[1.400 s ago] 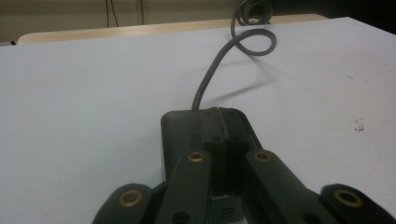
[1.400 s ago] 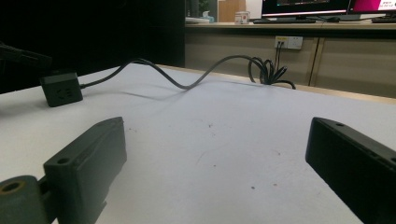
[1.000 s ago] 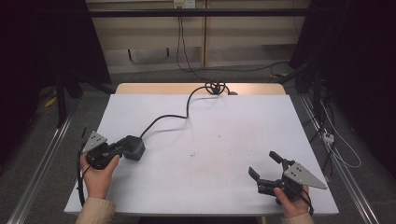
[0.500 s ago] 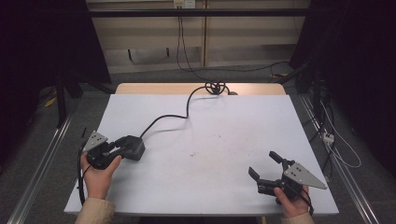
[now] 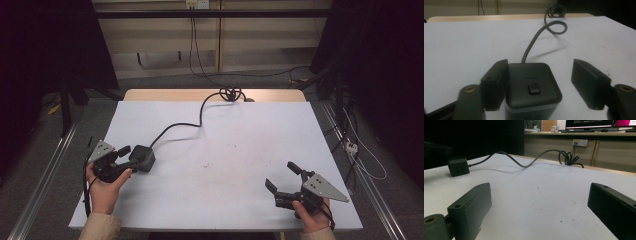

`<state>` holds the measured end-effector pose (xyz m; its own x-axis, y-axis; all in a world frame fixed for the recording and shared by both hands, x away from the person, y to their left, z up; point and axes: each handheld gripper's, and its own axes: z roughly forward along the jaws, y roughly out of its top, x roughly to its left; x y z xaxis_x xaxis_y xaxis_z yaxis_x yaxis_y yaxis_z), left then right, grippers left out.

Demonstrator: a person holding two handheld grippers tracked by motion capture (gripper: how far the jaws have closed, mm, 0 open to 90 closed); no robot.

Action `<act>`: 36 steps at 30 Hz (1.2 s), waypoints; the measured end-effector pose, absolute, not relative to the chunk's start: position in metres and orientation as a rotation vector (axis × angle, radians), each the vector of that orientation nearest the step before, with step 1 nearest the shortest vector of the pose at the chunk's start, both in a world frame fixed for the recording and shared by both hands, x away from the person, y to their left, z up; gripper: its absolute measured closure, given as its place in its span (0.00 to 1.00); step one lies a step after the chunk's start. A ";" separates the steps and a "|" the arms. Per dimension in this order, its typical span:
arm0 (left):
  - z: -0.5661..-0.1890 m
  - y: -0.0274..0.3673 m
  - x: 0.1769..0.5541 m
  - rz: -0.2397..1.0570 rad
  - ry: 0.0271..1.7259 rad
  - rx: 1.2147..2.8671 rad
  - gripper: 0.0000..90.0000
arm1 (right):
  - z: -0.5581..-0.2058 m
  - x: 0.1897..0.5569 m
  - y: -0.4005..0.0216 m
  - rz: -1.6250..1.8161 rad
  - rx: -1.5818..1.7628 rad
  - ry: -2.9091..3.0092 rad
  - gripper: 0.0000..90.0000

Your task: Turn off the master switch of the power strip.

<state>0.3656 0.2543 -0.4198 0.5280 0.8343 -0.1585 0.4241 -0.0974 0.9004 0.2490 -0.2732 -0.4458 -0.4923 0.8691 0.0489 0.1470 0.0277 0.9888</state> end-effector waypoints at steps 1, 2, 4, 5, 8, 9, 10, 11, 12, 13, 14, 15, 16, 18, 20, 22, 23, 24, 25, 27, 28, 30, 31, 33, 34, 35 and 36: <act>-0.420 0.254 0.365 0.487 1.060 1.721 0.26 | -0.446 0.249 -0.273 1.516 1.040 1.699 0.05; -0.420 0.254 0.365 0.482 1.053 1.721 0.24 | -0.446 0.249 -0.273 1.516 1.040 1.700 0.05; -0.419 0.254 0.364 0.479 1.043 1.721 0.19 | -0.446 0.250 -0.273 1.514 1.037 1.704 0.05; -0.419 0.254 0.364 0.481 1.042 1.719 0.17 | -0.446 0.250 -0.273 1.516 1.037 1.704 0.05; -0.419 0.255 0.362 0.485 1.034 1.708 0.12 | -0.446 0.251 -0.272 1.518 1.033 1.708 0.05; -0.419 0.255 0.362 0.483 1.033 1.704 0.11 | -0.446 0.251 -0.271 1.519 1.033 1.709 0.05; -0.419 0.255 0.361 0.481 1.032 1.697 0.10 | -0.446 0.251 -0.271 1.520 1.035 1.708 0.05; -0.419 0.255 0.361 0.476 1.031 1.696 0.10 | -0.447 0.252 -0.271 1.518 1.032 1.712 0.05; -0.418 0.256 0.361 0.475 1.026 1.698 0.09 | -0.447 0.252 -0.271 1.519 1.032 1.713 0.05; -0.418 0.255 0.361 0.473 1.023 1.700 0.09 | -0.447 0.252 -0.271 1.520 1.033 1.712 0.05; -0.418 0.255 0.361 0.475 1.019 1.700 0.08 | -0.447 0.251 -0.271 1.521 1.034 1.710 0.05; -0.418 0.254 0.360 0.475 1.015 1.702 0.07 | -0.447 0.251 -0.272 1.520 1.033 1.710 0.05; -0.418 0.254 0.360 0.473 1.012 1.703 0.07 | -0.447 0.251 -0.272 1.520 1.035 1.705 0.05; -0.419 0.253 0.360 0.470 1.006 1.708 0.07 | -0.447 0.251 -0.272 1.520 1.035 1.704 0.05; -0.419 0.252 0.359 0.467 0.998 1.708 0.07 | -0.447 0.250 -0.273 1.520 1.037 1.705 0.05; -0.419 0.252 0.358 0.464 0.986 1.712 0.07 | -0.447 0.250 -0.273 1.520 1.036 1.705 0.05; -0.419 0.251 0.357 0.461 0.981 1.712 0.07 | -0.447 0.251 -0.272 1.521 1.037 1.704 0.05; -0.419 0.252 0.357 0.462 0.974 1.722 0.07 | -0.446 0.251 -0.272 1.522 1.035 1.705 0.05; -0.419 0.251 0.356 0.455 0.972 1.722 0.07 | -0.447 0.251 -0.272 1.523 1.034 1.707 0.05; -0.419 0.251 0.355 0.449 0.970 1.715 0.06 | -0.447 0.251 -0.271 1.522 1.035 1.712 0.05; -0.419 0.251 0.354 0.449 0.965 1.718 0.06 | -0.447 0.251 -0.271 1.523 1.038 1.712 0.05; -0.419 0.252 0.352 0.445 0.956 1.721 0.06 | -0.446 0.250 -0.272 1.525 1.032 1.707 0.05; -0.419 0.252 0.352 0.437 0.947 1.723 0.06 | -0.446 0.250 -0.272 1.526 1.030 1.707 0.05; -0.419 0.251 0.350 0.426 0.939 1.711 0.06 | -0.446 0.250 -0.272 1.526 1.031 1.707 0.05; -0.419 0.251 0.350 0.424 0.933 1.720 0.06 | -0.446 0.250 -0.272 1.524 1.033 1.708 0.05; -0.419 0.251 0.349 0.420 0.928 1.725 0.06 | -0.446 0.250 -0.272 1.524 1.035 1.707 0.05; -0.419 0.251 0.349 0.418 0.926 1.728 0.06 | -0.446 0.250 -0.272 1.524 1.034 1.705 0.05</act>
